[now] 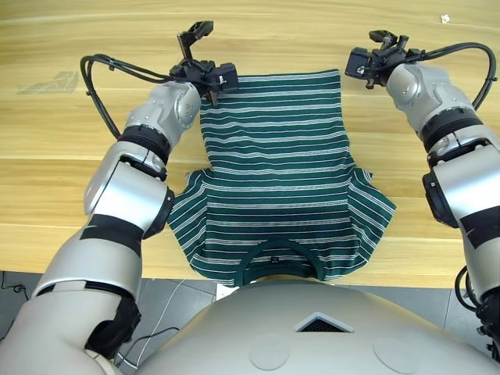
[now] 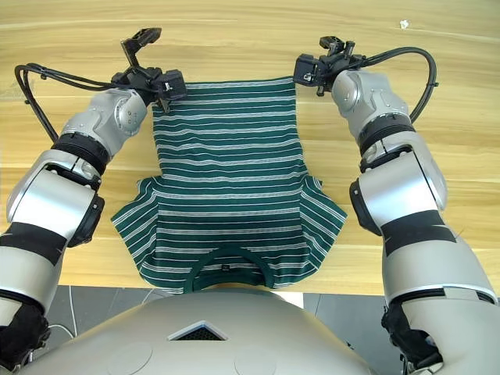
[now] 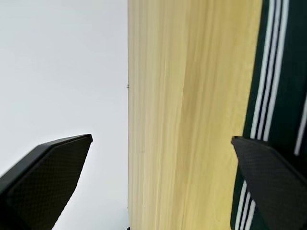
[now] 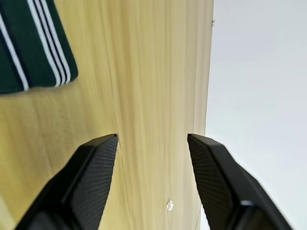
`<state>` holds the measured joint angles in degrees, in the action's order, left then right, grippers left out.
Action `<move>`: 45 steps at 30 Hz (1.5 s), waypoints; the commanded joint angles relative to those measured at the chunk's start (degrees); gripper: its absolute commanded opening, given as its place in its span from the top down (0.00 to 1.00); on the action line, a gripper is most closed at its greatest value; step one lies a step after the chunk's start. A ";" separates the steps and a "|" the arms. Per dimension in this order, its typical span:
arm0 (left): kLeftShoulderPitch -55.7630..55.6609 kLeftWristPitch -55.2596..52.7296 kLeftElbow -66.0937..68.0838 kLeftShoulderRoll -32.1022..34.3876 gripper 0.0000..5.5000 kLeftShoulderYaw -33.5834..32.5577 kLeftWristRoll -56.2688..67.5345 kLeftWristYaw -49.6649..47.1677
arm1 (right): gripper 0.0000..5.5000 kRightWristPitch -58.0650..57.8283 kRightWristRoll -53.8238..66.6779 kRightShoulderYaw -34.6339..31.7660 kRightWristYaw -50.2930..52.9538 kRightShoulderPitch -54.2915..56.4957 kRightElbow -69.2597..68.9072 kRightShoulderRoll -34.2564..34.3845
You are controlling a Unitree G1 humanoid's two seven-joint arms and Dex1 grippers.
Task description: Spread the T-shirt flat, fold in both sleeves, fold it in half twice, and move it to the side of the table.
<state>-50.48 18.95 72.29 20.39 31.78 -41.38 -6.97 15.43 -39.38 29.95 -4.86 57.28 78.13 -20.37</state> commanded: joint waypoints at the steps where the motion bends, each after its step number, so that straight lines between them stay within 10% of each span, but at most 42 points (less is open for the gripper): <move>1: 4.13 1.64 -0.70 1.92 0.02 -0.75 0.74 -2.21 | 0.51 2.55 1.95 -2.01 1.11 -0.91 -0.40 -1.00; 18: 35.79 -5.20 -65.39 8.78 0.02 -16.97 10.06 1.36 | 0.51 17.75 -0.54 5.29 -12.65 -16.04 -16.36 0.28; 35: 39.66 -7.29 -66.42 2.23 0.02 -14.57 5.93 2.31 | 0.51 5.43 -5.95 8.93 3.93 -6.61 -1.37 0.72; 45: 41.67 -7.25 -67.86 1.76 0.02 -15.78 5.72 2.48 | 0.51 12.85 0.89 0.38 9.91 0.69 -7.68 -1.58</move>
<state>-9.88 12.20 5.73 21.78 16.67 -35.49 -4.81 26.36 -40.42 32.31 4.16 54.39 72.78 -20.62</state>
